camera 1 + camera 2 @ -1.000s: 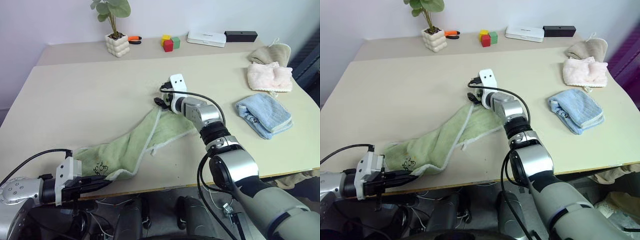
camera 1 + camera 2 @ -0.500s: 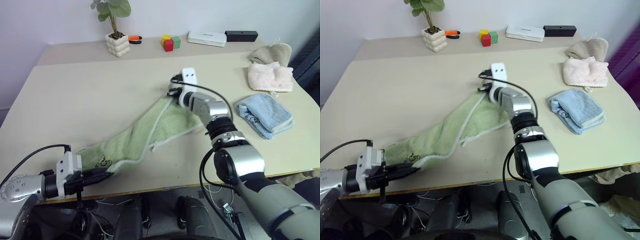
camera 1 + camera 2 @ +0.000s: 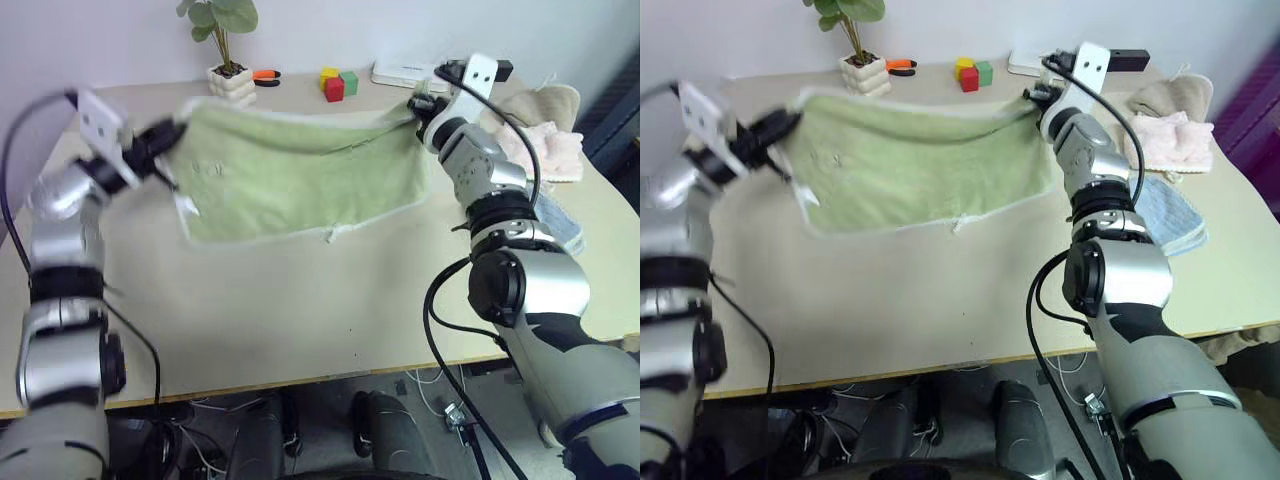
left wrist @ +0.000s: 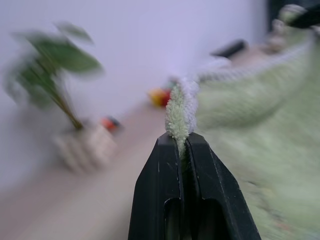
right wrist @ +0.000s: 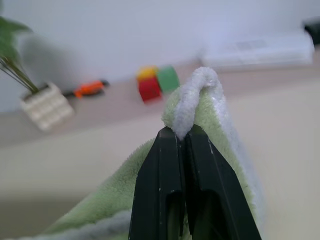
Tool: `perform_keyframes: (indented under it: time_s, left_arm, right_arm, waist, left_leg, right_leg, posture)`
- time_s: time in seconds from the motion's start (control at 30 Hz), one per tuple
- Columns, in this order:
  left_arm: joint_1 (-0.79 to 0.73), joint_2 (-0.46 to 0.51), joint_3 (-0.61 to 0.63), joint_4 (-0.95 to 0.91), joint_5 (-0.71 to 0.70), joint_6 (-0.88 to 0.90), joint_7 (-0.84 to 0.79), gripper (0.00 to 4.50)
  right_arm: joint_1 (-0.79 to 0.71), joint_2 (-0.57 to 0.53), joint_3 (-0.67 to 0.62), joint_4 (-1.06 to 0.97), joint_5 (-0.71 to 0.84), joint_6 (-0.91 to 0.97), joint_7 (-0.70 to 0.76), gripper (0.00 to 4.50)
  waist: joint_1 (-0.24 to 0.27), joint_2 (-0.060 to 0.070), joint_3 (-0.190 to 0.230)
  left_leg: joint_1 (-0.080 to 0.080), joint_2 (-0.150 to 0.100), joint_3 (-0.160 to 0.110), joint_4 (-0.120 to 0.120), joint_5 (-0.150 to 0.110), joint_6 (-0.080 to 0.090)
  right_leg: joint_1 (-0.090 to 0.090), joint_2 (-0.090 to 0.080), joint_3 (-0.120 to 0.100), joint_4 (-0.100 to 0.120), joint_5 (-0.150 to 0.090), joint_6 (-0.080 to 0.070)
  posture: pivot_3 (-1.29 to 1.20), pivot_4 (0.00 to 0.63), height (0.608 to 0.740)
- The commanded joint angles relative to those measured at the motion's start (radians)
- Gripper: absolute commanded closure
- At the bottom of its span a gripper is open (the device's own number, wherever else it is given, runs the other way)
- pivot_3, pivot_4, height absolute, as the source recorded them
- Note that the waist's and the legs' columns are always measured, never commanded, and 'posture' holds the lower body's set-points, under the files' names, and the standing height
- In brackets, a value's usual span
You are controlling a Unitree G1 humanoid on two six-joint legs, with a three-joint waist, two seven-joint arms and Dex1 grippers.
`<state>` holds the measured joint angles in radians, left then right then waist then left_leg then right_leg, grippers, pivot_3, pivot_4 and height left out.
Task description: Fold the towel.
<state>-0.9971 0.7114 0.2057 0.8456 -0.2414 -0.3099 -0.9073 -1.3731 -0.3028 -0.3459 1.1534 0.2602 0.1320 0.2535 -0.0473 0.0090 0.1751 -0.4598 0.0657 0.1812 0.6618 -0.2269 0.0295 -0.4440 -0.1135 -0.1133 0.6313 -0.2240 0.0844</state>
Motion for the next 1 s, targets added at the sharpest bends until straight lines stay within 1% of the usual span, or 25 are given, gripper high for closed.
perform_keyframes:
  time_s: [0.03, 0.07, 0.1, 0.2, 0.27, 0.33, 0.37, 0.4, 0.43, 0.47, 0.5, 0.57, 0.63, 0.67, 0.73, 0.87, 0.93, 0.97, 1.0]
  left_arm:
    - [-0.123, 0.050, -0.016, 0.155, 0.070, -0.176, -0.015, 4.50]
    - [-0.140, 0.054, -0.017, 0.179, 0.071, -0.204, -0.036, 4.50]
    - [-0.141, 0.054, -0.008, 0.184, 0.050, -0.216, -0.081, 4.50]
    - [-0.036, 0.045, 0.020, 0.117, -0.044, -0.232, -0.269, 4.50]
    - [0.023, 0.044, 0.028, 0.077, -0.078, -0.223, -0.336, 4.50]
    - [0.154, 0.042, 0.026, -0.007, -0.115, -0.189, -0.410, 4.50]
    - [0.213, 0.042, 0.026, -0.046, -0.129, -0.173, -0.438, 4.50]
    - [0.251, 0.042, 0.027, -0.078, -0.139, -0.159, -0.452, 4.50]
    - [0.290, 0.041, 0.032, -0.109, -0.153, -0.130, -0.455, 4.50]
    - [0.343, 0.043, 0.032, -0.146, -0.161, -0.107, -0.467, 4.50]
    - [0.392, 0.048, 0.027, -0.174, -0.157, -0.100, -0.472, 4.50]
    - [0.449, 0.052, 0.026, -0.215, -0.150, -0.099, -0.470, 4.50]
    - [0.465, 0.058, 0.032, -0.250, -0.166, -0.058, -0.468, 4.50]
    - [0.468, 0.061, 0.035, -0.263, -0.171, -0.044, -0.466, 4.50]
    - [0.474, 0.066, 0.040, -0.280, -0.175, -0.026, -0.462, 4.50]
    - [0.503, 0.079, 0.043, -0.310, -0.179, -0.002, -0.465, 4.50]
    - [0.522, 0.081, 0.045, -0.331, -0.183, 0.006, -0.464, 4.50]
    - [0.528, 0.079, 0.047, -0.343, -0.188, 0.013, -0.459, 4.50]
    - [0.535, 0.078, 0.048, -0.355, -0.191, 0.018, -0.456, 4.50]
  right_arm:
    - [-0.065, -0.044, -0.053, -0.031, 0.055, -0.040, 0.023, 4.45]
    - [-0.062, -0.046, -0.061, -0.043, 0.066, -0.035, 0.029, 4.45]
    - [-0.039, -0.043, -0.065, -0.098, 0.084, -0.023, 0.046, 4.45]
    - [0.131, -0.026, -0.055, -0.388, 0.133, 0.080, 0.060, 4.45]
    - [0.236, -0.007, -0.053, -0.560, 0.175, 0.168, 0.039, 4.45]
    - [0.466, 0.021, -0.009, -0.817, 0.221, 0.284, 0.057, 4.45]
    - [0.565, 0.022, 0.024, -0.909, 0.209, 0.318, 0.058, 4.45]
    - [0.627, 0.020, 0.047, -0.972, 0.199, 0.342, 0.053, 4.45]
    - [0.697, 0.003, 0.097, -1.033, 0.167, 0.337, 0.077, 4.45]
    - [0.778, -0.006, 0.128, -1.094, 0.178, 0.348, 0.123, 4.45]
    - [0.844, -0.025, 0.161, -1.130, 0.156, 0.351, 0.143, 4.45]
    - [0.903, -0.038, 0.167, -1.169, 0.164, 0.369, 0.153, 4.45]
    - [0.899, -0.056, 0.139, -1.190, 0.221, 0.413, 0.183, 4.45]
    - [0.893, -0.067, 0.124, -1.195, 0.242, 0.434, 0.194, 4.20]
    - [0.891, -0.084, 0.095, -1.209, 0.304, 0.482, 0.224, 3.55]
    - [0.958, -0.195, 0.150, -1.256, 0.274, 0.486, 0.342, 1.55]
    - [0.987, -0.249, 0.172, -1.264, 0.256, 0.466, 0.404, 0.46]
    - [1.001, -0.277, 0.181, -1.267, 0.246, 0.447, 0.439, 0.02]
    - [1.002, -0.298, 0.183, -1.257, 0.215, 0.398, 0.448, 0.02]
  waist:
    - [-0.001, 0.000, 0.000]
    - [0.000, 0.000, 0.000]
    - [0.000, 0.000, 0.000]
    - [0.000, 0.000, 0.000]
    - [0.000, 0.000, 0.000]
    - [0.001, 0.000, -0.001]
    - [0.001, 0.000, -0.002]
    - [0.002, 0.000, -0.002]
    - [0.003, 0.000, -0.001]
    - [0.004, 0.000, -0.001]
    - [0.004, 0.000, -0.001]
    - [0.003, 0.000, -0.001]
    - [0.004, 0.000, -0.001]
    - [0.006, -0.001, -0.001]
    - [0.008, -0.001, -0.002]
    - [0.012, -0.002, -0.002]
    - [0.010, -0.002, -0.002]
    - [0.009, -0.002, -0.002]
    - [0.009, -0.002, -0.002]
  left_leg:
    - [0.000, 0.000, 0.001, -0.001, 0.000, 0.000]
    - [0.000, 0.000, 0.002, -0.002, 0.000, 0.000]
    - [0.001, 0.000, 0.004, -0.003, 0.000, 0.000]
    - [0.001, 0.001, 0.004, -0.003, 0.000, 0.000]
    - [0.002, 0.001, 0.004, -0.001, 0.000, 0.000]
    - [0.001, 0.001, 0.004, 0.002, 0.000, 0.001]
    - [0.001, 0.001, 0.003, 0.002, 0.000, 0.001]
    - [0.002, 0.001, 0.003, 0.002, -0.001, 0.001]
    - [0.002, 0.001, 0.002, 0.002, -0.001, 0.001]
    - [0.001, 0.001, 0.002, 0.003, -0.001, 0.001]
    - [0.001, 0.001, 0.002, 0.004, -0.001, 0.001]
    - [0.001, 0.001, 0.002, 0.004, -0.001, 0.002]
    - [0.001, 0.001, 0.002, 0.004, -0.001, 0.002]
    - [0.001, 0.001, 0.002, 0.005, -0.001, 0.003]
    - [0.002, 0.001, 0.000, 0.005, -0.001, 0.004]
    - [0.002, 0.001, -0.002, 0.005, -0.002, 0.005]
    - [0.002, 0.001, -0.001, 0.005, -0.002, 0.006]
    - [0.002, 0.001, 0.000, 0.005, -0.002, 0.005]
    - [0.002, 0.001, 0.001, 0.005, -0.002, 0.005]
  right_leg:
    - [0.000, 0.000, 0.000, -0.001, 0.000, 0.001]
    - [0.000, 0.000, 0.000, -0.001, -0.001, 0.001]
    - [0.000, -0.001, 0.000, -0.001, -0.001, 0.002]
    - [0.000, -0.001, 0.000, 0.000, -0.002, 0.002]
    - [0.001, -0.001, 0.000, 0.000, -0.002, 0.002]
    - [0.000, -0.002, 0.000, 0.002, -0.002, 0.002]
    - [0.001, -0.002, 0.000, 0.001, -0.002, 0.002]
    - [0.001, -0.002, 0.000, 0.002, -0.002, 0.002]
    - [0.001, -0.002, 0.000, 0.002, -0.002, 0.002]
    - [0.000, -0.002, 0.000, 0.002, -0.002, 0.002]
    - [0.000, -0.003, 0.000, 0.003, -0.002, 0.002]
    - [0.000, -0.003, 0.000, 0.003, -0.002, 0.002]
    - [0.000, -0.003, 0.000, 0.003, -0.001, 0.001]
    - [0.000, -0.003, 0.000, 0.003, -0.001, 0.001]
    - [0.001, -0.004, 0.000, 0.003, -0.001, 0.000]
    - [0.002, -0.005, 0.000, 0.003, -0.001, 0.001]
    - [0.002, -0.005, 0.000, 0.002, -0.001, 0.001]
    - [0.002, -0.005, 0.000, 0.002, -0.001, 0.001]
    - [0.002, -0.005, 0.000, 0.002, -0.001, 0.001]
  posture:
    - [0.00, 0.150, 0.740]
    - [0.00, 0.150, 0.740]
    - [0.00, 0.150, 0.740]
    - [0.00, 0.150, 0.740]
    - [0.00, 0.150, 0.740]
    - [0.00, 0.150, 0.740]
    - [0.00, 0.150, 0.740]
    - [0.00, 0.150, 0.740]
    - [0.00, 0.150, 0.740]
    - [0.00, 0.150, 0.740]
    - [0.00, 0.150, 0.740]
    - [0.00, 0.150, 0.740]
    - [0.00, 0.150, 0.740]
    - [0.00, 0.150, 0.740]
    - [0.00, 0.150, 0.740]
    - [0.00, 0.150, 0.740]
    - [0.00, 0.150, 0.740]
    - [0.00, 0.150, 0.740]
    - [0.00, 0.150, 0.740]
